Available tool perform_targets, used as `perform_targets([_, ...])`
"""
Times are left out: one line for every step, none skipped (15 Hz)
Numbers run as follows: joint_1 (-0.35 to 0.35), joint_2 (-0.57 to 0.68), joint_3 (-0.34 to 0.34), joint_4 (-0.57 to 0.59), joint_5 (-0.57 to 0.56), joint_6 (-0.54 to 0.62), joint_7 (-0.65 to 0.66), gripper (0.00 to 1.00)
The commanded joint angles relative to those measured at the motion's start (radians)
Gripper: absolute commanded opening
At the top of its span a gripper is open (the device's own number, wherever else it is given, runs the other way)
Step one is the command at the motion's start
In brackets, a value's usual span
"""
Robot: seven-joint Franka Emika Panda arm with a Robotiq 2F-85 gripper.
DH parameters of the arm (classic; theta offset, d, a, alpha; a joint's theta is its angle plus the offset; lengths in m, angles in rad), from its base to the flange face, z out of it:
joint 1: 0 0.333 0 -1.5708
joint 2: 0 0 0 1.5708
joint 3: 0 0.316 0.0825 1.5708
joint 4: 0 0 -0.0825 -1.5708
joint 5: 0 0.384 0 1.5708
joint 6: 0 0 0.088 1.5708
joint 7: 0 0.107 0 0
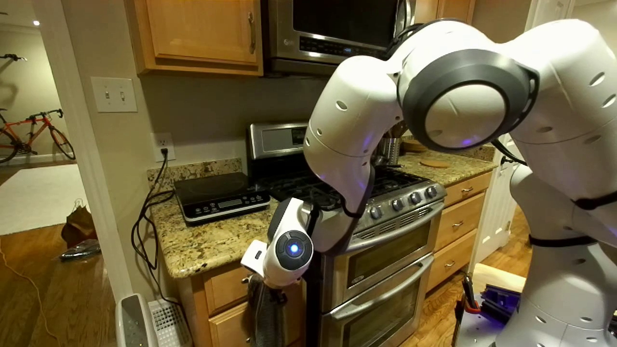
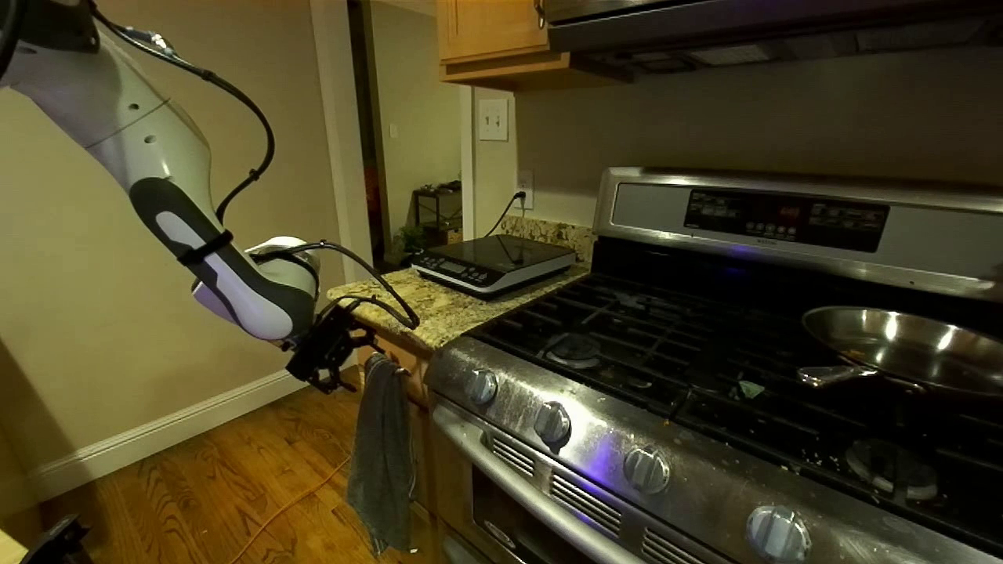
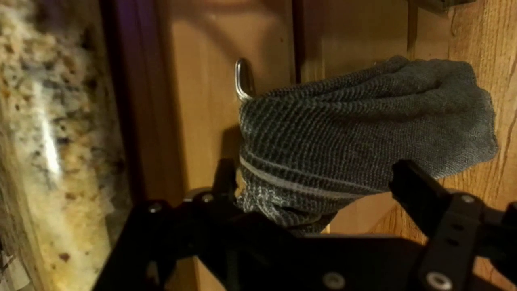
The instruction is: Open the top drawer.
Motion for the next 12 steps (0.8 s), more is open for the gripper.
perform_targets([-0.007, 0.031, -0.014, 0.033, -0.035, -0.004, 0.024, 1.0])
perform_targets([-0.009, 0.038, -0.016, 0.04, -0.037, -0.002, 0.025, 1.0])
perform_targets([-0.01, 0.046, -0.02, 0.048, -0.038, -0.001, 0.024, 0.98])
perform_targets([-0.01, 0.053, -0.023, 0.056, -0.041, 0.0, 0.025, 0.89])
perform_targets([-0.011, 0.059, -0.026, 0.063, -0.046, 0.001, 0.026, 0.83])
perform_targets([-0.012, 0.064, -0.027, 0.069, -0.05, 0.001, 0.027, 0.72])
perform_targets([-0.014, 0.07, -0.029, 0.076, -0.052, 0.002, 0.029, 0.67])
perform_targets([-0.017, 0.074, -0.03, 0.08, -0.053, 0.003, 0.031, 0.53])
perform_targets([-0.018, 0.076, -0.031, 0.084, -0.054, 0.004, 0.033, 0.47])
perform_targets([-0.018, 0.076, -0.031, 0.084, -0.054, 0.004, 0.034, 0.4])
perform_targets([-0.017, 0.077, -0.033, 0.085, -0.055, 0.004, 0.035, 0.34])
perform_targets([-0.018, 0.077, -0.033, 0.085, -0.054, 0.005, 0.036, 0.28])
